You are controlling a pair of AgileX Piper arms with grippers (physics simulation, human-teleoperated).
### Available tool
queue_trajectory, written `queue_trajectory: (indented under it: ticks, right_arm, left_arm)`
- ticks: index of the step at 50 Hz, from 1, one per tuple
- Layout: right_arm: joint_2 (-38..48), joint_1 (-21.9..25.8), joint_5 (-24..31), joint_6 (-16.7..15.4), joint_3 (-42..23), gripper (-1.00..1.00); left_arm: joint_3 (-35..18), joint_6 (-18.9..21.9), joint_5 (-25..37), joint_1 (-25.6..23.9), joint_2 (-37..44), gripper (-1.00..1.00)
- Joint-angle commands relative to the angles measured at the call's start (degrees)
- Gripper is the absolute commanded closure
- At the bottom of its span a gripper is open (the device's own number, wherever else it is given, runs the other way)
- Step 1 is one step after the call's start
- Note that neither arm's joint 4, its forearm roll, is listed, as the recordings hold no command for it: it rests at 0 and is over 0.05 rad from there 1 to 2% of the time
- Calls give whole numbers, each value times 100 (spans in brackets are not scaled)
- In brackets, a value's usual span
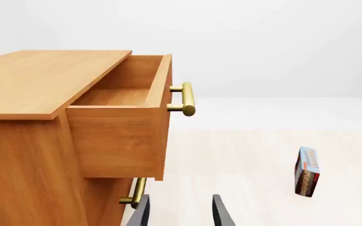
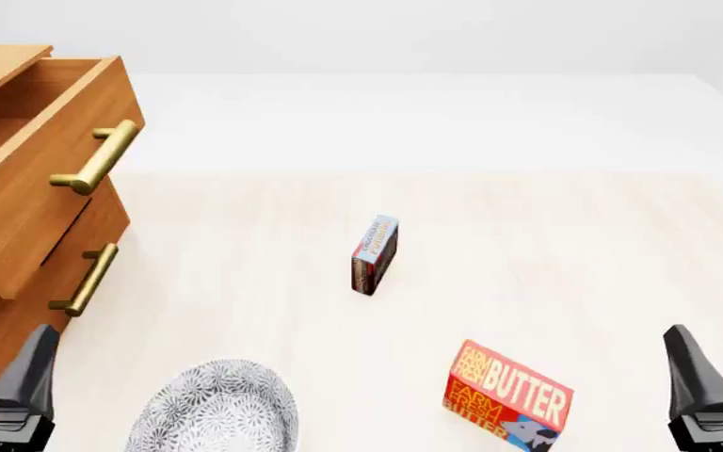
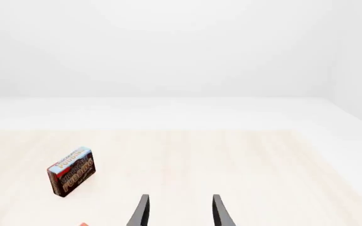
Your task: Put the chocolate pudding in the top drawer of the cabinet and close it.
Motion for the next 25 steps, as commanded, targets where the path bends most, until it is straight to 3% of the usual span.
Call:
queue_trajectory:
  ticks: [1, 16, 17, 25]
  right_arm:
    - [24, 2, -7, -9, -16, -100]
    - [13, 1, 5, -9, -17, -100]
    - [13, 1, 5, -9, -17, -100]
    - [19, 2, -5, -9, -13, -100]
  left_arm:
    - [-17, 9, -3, -10, 32, -100]
    - [-104, -67, 63, -114, 6, -100]
    - [-125, 76, 88, -28, 61, -100]
    - [-909, -113, 624, -189, 2, -100]
